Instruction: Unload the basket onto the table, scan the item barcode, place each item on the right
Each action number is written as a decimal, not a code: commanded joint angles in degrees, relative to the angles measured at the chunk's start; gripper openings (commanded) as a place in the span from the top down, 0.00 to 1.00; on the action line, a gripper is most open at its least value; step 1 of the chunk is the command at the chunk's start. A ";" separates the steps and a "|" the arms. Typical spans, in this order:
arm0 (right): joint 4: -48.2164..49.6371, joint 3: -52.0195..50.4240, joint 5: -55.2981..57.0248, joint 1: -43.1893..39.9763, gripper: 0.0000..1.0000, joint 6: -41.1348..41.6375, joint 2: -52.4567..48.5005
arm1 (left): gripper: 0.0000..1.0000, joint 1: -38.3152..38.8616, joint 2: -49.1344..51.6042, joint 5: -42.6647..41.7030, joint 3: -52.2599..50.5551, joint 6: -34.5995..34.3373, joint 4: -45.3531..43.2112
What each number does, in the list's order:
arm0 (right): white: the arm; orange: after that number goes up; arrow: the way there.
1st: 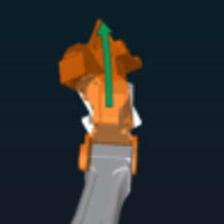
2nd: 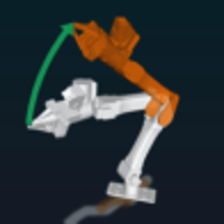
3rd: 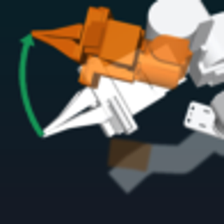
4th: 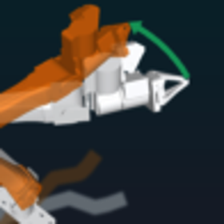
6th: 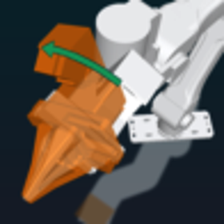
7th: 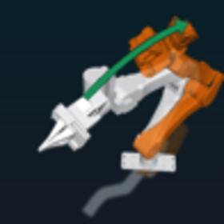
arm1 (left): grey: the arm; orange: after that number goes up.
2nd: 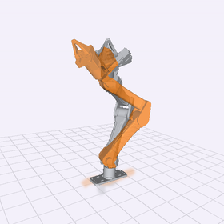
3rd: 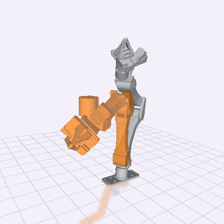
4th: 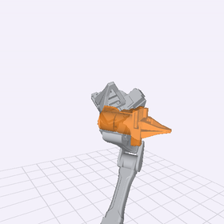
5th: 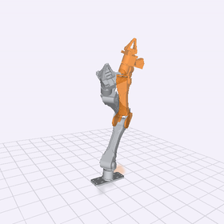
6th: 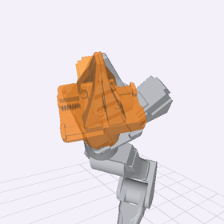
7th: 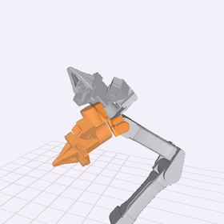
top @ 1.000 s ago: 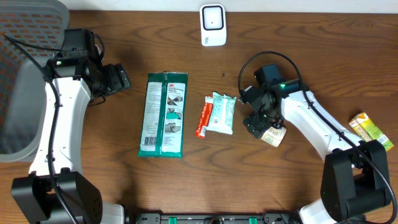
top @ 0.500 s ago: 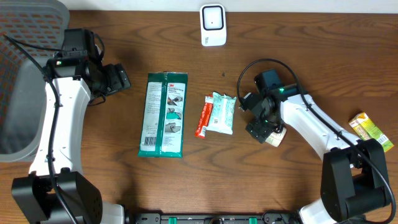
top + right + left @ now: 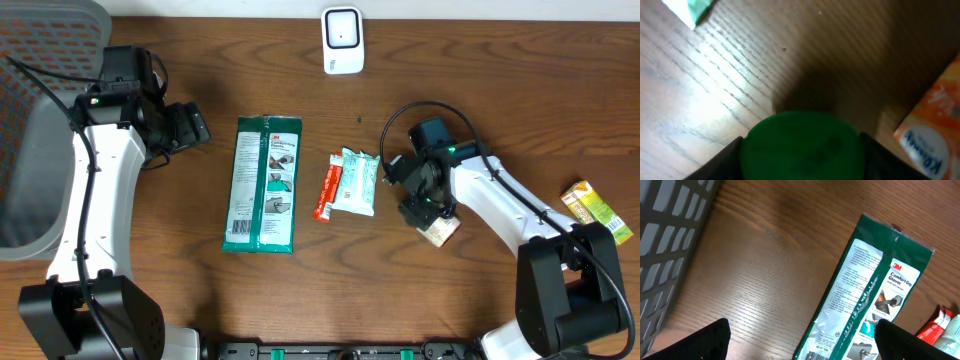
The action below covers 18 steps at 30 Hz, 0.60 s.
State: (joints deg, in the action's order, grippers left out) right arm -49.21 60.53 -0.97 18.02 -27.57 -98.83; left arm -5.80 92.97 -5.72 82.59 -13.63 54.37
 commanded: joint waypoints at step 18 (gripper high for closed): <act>14.93 -0.37 -8.96 1.20 0.54 16.68 0.68 | 0.08 -0.28 0.26 -0.09 0.15 0.33 0.20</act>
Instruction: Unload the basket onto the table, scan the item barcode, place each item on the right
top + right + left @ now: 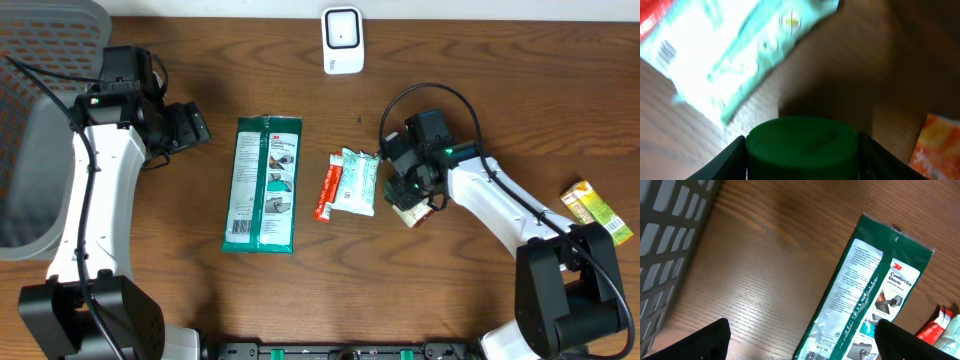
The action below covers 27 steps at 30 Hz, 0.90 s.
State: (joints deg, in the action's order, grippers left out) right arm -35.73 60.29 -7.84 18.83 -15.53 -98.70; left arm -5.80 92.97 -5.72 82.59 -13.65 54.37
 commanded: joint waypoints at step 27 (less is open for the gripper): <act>0.61 0.96 -0.59 1.05 0.32 5.57 -0.96 | 0.08 -0.28 0.26 -0.09 0.13 0.35 0.20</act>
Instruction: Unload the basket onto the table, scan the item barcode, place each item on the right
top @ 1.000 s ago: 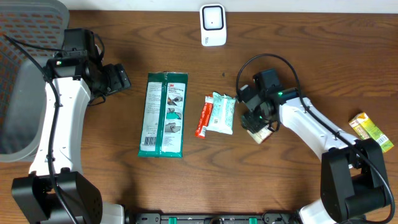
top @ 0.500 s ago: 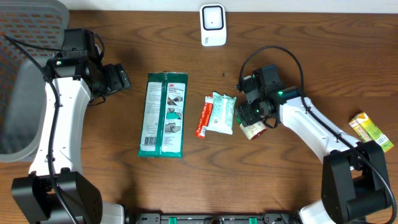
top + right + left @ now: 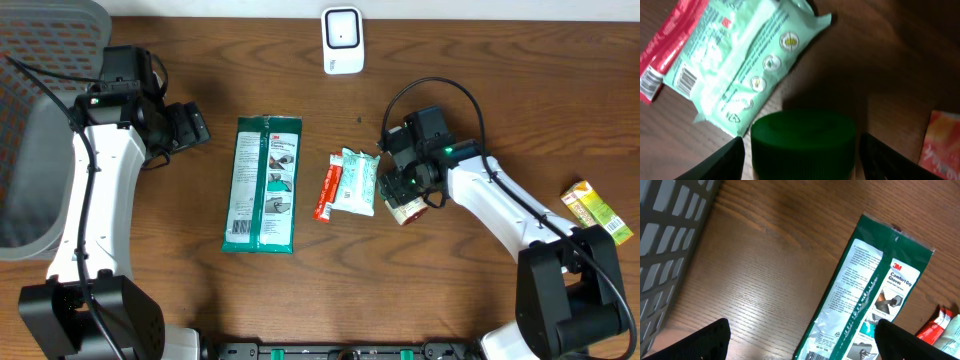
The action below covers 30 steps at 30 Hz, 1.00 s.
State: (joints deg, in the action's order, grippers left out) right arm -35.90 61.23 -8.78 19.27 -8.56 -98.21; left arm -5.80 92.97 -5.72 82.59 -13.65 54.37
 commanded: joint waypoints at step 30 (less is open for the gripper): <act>-3.98 -0.61 1.16 2.29 0.26 -6.97 -2.32 | 0.07 -0.28 0.26 -0.09 0.15 0.35 0.20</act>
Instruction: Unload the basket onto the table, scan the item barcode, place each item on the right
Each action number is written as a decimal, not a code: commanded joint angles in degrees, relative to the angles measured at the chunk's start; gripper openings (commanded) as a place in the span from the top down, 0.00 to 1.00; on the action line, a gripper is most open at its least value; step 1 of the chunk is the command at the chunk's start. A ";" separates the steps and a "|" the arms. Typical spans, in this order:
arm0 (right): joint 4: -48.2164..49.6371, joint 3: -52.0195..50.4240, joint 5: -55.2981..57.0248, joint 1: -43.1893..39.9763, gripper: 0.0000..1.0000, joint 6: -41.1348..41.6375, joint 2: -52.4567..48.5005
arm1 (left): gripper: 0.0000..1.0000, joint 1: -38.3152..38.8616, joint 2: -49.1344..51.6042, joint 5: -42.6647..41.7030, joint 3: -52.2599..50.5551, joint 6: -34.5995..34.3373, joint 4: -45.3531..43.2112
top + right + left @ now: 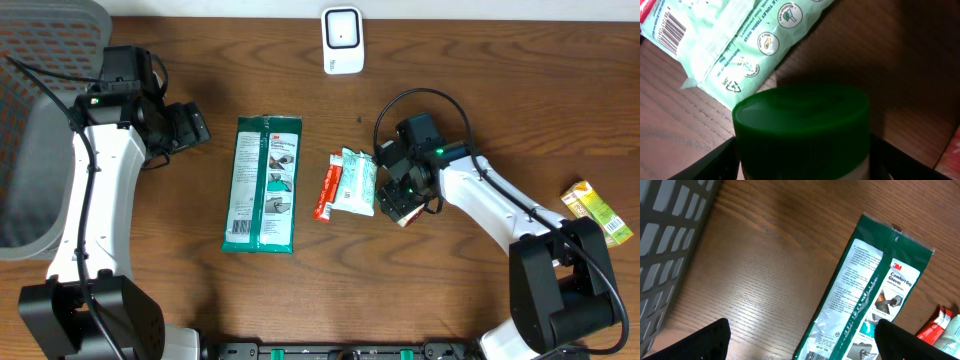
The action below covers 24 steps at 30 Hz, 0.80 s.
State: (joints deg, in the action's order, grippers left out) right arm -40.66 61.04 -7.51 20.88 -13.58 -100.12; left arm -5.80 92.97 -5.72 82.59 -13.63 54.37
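My right gripper (405, 192) is shut on a small jar with a dark green lid (801, 125), its fingers (715, 165) pressed against both sides of the jar. The jar (404, 210) is held just right of the mint-green wipes pack (358, 181). The white barcode scanner (341, 40) stands at the table's far edge, well apart from the jar. My left gripper (190, 127) is open at the upper left, above bare wood, with nothing between its fingers (700, 340).
A green 3M gloves pack (262, 184) lies at centre left. A red sachet (327, 188) touches the mint pack (745, 45). A yellow-green box (596, 210) sits at the far right. A grey mesh basket (40, 120) stands at the left edge.
My right gripper has shifted slightly left with the jar, closer to the mint pack. In the wrist view the green lid fills more of the frame. The left arm has not moved.
My right gripper held the green-lidded jar over the wood, well to the right of the mint pack. Then it was nearer, at the pack's corner. Now it holds the jar right beside the pack's right edge. The left gripper stayed open and still throughout.
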 commanded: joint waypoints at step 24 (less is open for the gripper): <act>4.94 -1.20 1.38 2.47 0.25 -12.31 -1.92 | 0.08 -0.28 0.26 -0.09 0.15 0.33 0.17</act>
State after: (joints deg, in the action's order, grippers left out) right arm -35.57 60.88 -7.20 22.96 -21.76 -101.54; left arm -5.80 92.97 -5.72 82.59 -13.63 54.37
